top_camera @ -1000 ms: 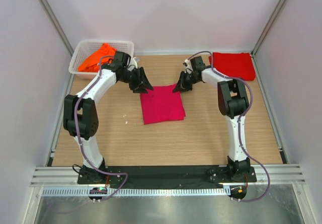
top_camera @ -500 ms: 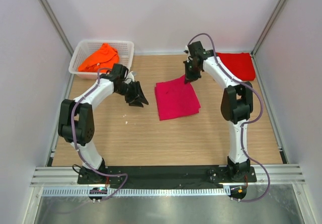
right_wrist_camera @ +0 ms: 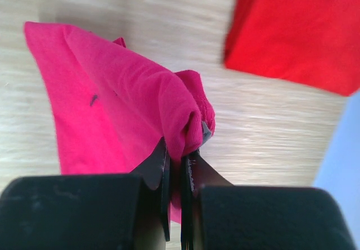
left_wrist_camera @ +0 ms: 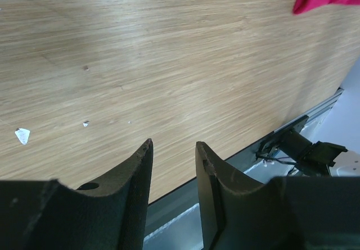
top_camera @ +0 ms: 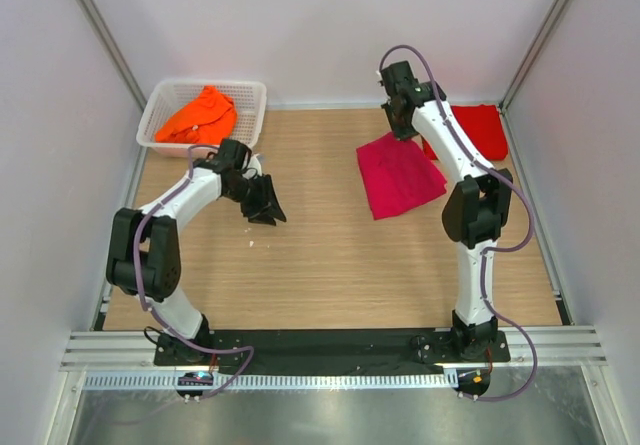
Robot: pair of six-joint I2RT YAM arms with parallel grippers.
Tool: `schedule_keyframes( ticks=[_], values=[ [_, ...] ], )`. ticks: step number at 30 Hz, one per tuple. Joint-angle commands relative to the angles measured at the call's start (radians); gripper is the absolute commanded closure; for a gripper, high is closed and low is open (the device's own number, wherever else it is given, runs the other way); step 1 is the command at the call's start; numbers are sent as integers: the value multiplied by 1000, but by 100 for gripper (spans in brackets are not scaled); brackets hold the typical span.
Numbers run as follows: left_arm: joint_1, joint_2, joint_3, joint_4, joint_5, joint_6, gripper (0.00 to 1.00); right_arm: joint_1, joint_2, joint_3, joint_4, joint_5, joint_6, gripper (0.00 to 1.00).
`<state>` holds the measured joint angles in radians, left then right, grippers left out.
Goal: Fold and stack the t-shirts
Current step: Neatly place the folded tshirt to the corner
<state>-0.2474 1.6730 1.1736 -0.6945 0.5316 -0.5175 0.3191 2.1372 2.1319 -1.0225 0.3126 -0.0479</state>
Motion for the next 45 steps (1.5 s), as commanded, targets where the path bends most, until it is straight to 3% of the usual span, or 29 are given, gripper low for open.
schedule_keyframes(
  ticks=[1, 15, 25, 45],
  values=[
    [5, 14, 12, 20, 8, 19, 63, -14, -63, 114, 15, 186, -102, 99],
    [7, 67, -14, 35, 45, 14, 66, -112, 3, 229, 300, 246, -323, 99],
    [5, 96, -31, 41, 56, 5, 67, -130, 58, 289, 320, 233, -374, 99],
    [2, 125, -26, 38, 61, 2, 67, -164, -10, 269, 322, 212, -414, 99]
  ],
)
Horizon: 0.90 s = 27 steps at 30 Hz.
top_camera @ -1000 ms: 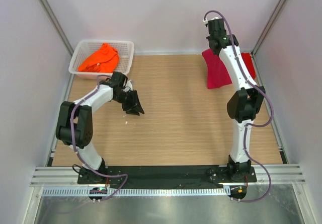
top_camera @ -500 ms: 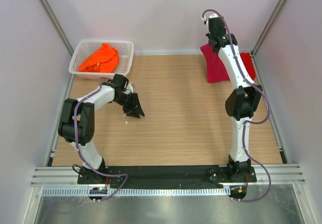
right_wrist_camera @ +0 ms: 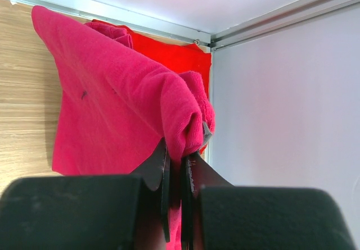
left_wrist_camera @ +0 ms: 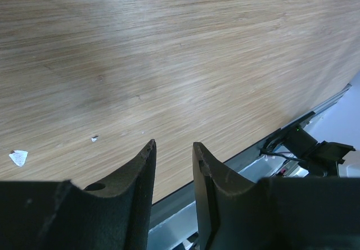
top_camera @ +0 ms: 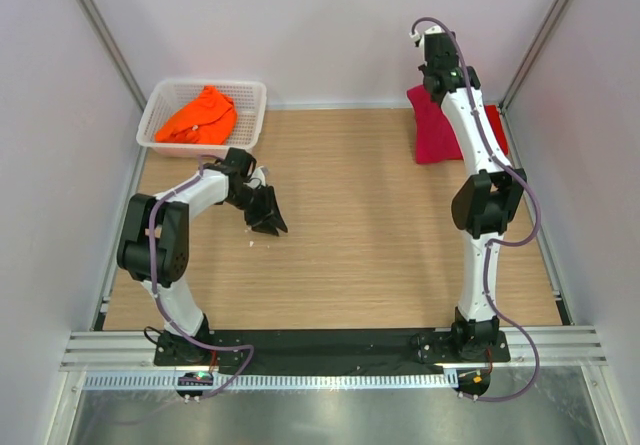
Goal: Fold and stack the t-shirts
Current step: Neatly place the folded tshirt to the corner
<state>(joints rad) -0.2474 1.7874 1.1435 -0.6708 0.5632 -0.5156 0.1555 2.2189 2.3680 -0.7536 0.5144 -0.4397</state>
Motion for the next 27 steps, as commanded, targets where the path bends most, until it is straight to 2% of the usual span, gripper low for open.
schedule_keyframes(
  ticks=[1, 15, 27],
  values=[
    [2, 10, 5, 14, 30, 2, 67, -2, -103, 27, 51, 10, -24, 99],
    [0, 17, 5, 20, 32, -1, 67, -13, -189, -27, 48, -13, -25, 99],
    [0, 24, 10, 22, 37, 0, 67, -34, -189, -61, 45, -77, -2, 99]
  ],
)
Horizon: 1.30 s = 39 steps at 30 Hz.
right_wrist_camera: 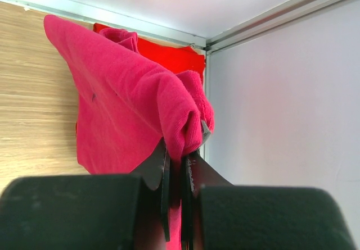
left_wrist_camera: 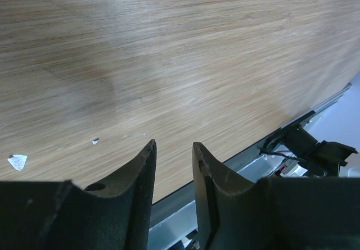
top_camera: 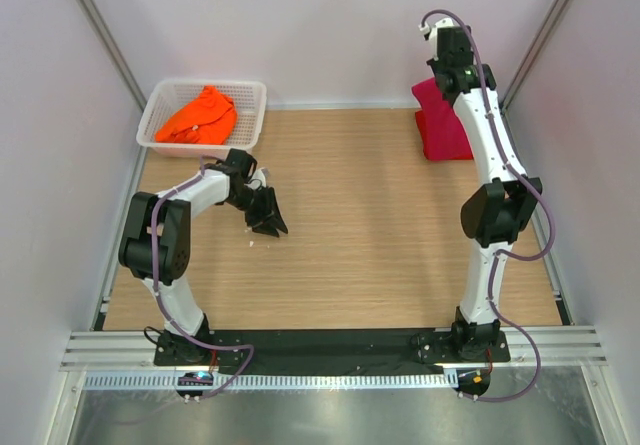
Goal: Fold and stack the t-shirts
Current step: Neatly place the folded tshirt to the corner
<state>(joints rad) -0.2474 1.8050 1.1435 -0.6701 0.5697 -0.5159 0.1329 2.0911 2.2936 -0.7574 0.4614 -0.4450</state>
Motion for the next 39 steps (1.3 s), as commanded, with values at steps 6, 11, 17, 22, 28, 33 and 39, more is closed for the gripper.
schedule_keyframes(
  ticks=[6, 11, 17, 22, 28, 33, 39],
  values=[
    [2, 10, 12, 21, 32, 1, 67, -6, -77, 60, 21, -67, 55, 99],
    [0, 16, 13, 21, 32, -1, 67, -10, -80, 44, 30, -70, 40, 99],
    [0, 16, 13, 21, 35, -3, 67, -13, -40, 50, 46, -44, 29, 99],
    [2, 19, 15, 21, 38, -3, 67, -22, 1, 75, 53, -44, 29, 99],
    [2, 19, 13, 15, 36, 5, 67, -38, 41, 87, 66, -44, 20, 99],
    [2, 37, 27, 10, 38, 5, 67, -47, 78, 93, 75, -56, 19, 99],
    [0, 45, 32, 0, 33, 10, 68, -72, 127, 128, 92, -63, 26, 99]
  ],
)
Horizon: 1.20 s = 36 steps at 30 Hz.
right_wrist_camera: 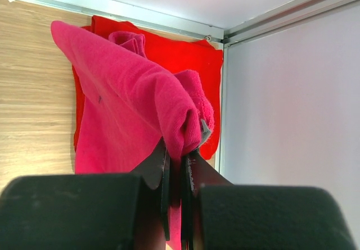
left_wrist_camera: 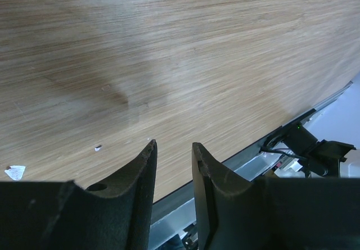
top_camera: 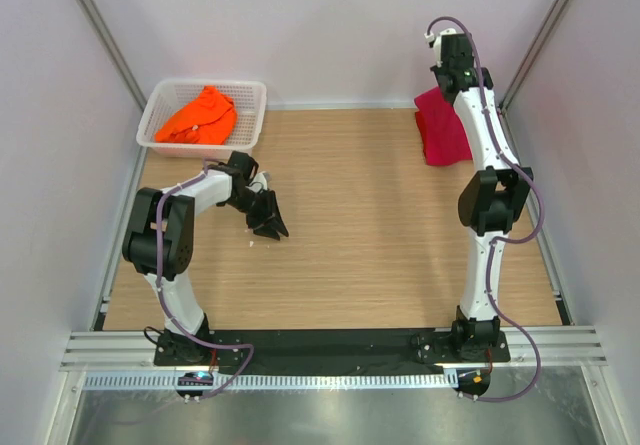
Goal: Fold and stack the t-shirts
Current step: Neatly place the folded tshirt to the corner
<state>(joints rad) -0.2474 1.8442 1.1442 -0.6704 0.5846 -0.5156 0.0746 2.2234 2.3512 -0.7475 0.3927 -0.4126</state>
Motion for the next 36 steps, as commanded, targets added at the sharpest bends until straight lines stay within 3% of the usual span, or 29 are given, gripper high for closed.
schedule_keyframes(
  ticks=[1, 36],
  values=[
    [2, 10, 31, 2, 20, 8, 68, -15, -1, 79, 86, 6, -5, 99],
    [-16, 78, 137, -116, -60, 6, 69, -153, 306, 175, 356, 8, 83, 99]
  ],
)
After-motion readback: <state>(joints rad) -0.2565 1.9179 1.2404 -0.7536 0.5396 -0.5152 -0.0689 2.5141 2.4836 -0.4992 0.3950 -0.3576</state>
